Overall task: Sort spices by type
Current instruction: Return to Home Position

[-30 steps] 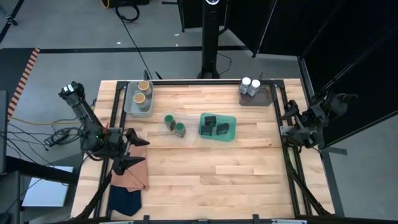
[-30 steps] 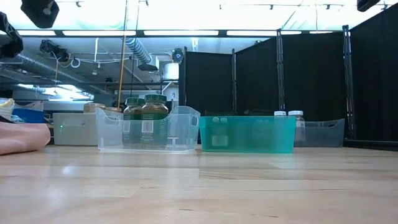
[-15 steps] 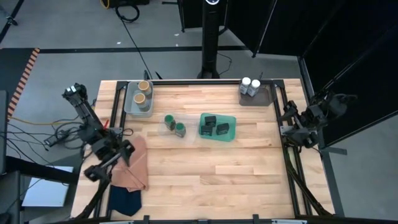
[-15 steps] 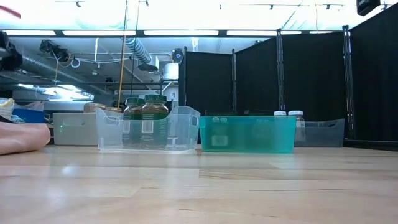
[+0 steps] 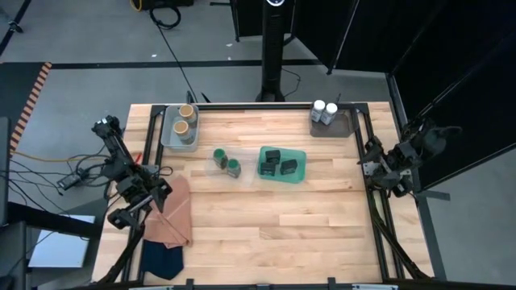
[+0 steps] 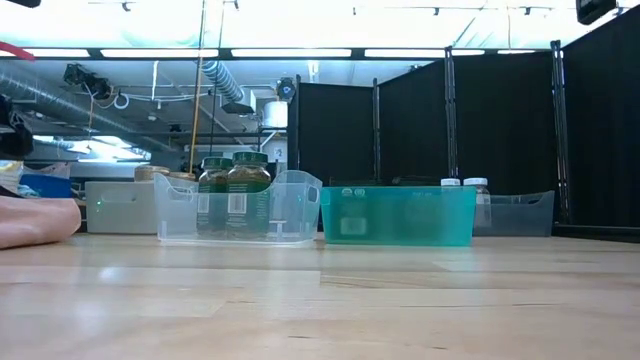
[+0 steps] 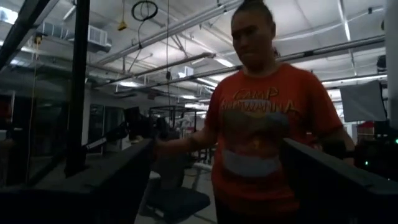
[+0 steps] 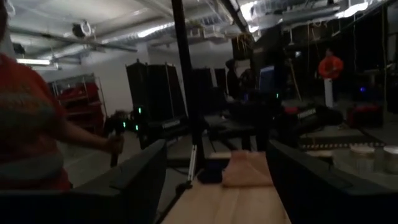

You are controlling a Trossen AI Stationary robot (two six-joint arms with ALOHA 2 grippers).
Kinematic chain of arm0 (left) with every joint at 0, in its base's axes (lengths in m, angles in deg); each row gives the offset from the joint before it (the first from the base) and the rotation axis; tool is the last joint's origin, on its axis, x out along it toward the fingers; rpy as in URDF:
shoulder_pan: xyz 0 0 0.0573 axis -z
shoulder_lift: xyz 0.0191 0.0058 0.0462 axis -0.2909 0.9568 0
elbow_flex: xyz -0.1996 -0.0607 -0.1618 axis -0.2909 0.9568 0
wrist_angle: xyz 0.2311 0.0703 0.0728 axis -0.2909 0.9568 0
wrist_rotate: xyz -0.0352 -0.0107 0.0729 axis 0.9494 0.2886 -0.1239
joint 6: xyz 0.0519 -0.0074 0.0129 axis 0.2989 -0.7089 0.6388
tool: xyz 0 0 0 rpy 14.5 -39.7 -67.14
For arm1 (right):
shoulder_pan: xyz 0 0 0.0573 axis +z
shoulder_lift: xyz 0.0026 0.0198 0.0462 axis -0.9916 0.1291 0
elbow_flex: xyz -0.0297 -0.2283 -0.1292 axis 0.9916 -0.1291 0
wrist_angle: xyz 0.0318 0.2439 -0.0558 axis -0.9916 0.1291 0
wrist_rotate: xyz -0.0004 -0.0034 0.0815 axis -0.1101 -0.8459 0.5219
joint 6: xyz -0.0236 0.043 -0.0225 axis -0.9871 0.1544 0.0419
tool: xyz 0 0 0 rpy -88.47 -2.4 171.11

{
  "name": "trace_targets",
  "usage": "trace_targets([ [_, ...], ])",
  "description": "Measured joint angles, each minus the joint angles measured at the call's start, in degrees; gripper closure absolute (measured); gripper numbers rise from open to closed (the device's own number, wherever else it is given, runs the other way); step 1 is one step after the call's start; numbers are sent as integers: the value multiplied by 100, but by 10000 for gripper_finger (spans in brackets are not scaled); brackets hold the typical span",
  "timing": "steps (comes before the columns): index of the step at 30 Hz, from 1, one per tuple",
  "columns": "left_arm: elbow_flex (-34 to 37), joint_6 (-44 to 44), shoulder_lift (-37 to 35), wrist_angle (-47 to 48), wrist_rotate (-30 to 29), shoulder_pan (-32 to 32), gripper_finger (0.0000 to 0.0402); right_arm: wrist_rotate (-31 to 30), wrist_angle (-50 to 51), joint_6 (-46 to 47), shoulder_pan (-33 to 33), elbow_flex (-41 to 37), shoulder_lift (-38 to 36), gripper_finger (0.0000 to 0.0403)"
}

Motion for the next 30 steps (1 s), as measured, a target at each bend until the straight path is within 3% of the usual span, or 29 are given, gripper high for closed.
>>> trace_targets([
  [8, 2, 16, -100, 220, 5, 0, 48, -16, -638, 124, 0, -641, -2, 122],
  [14, 2, 295, -98, 232, 7, 0, 48, -195, -1675, 23, 0, -1446, -2, 120],
  [22, 4, 570, -97, 231, 70, 0, 48, 343, -3292, -148, 4, -2496, -4, 122],
  [26, 4, 565, -96, 244, 269, 0, 48, 537, -3382, 196, 11, -2740, 4, 123],
  [30, 4, 582, -96, 280, 332, 0, 48, 632, -3404, -136, 2, -2748, -2, 121],
])
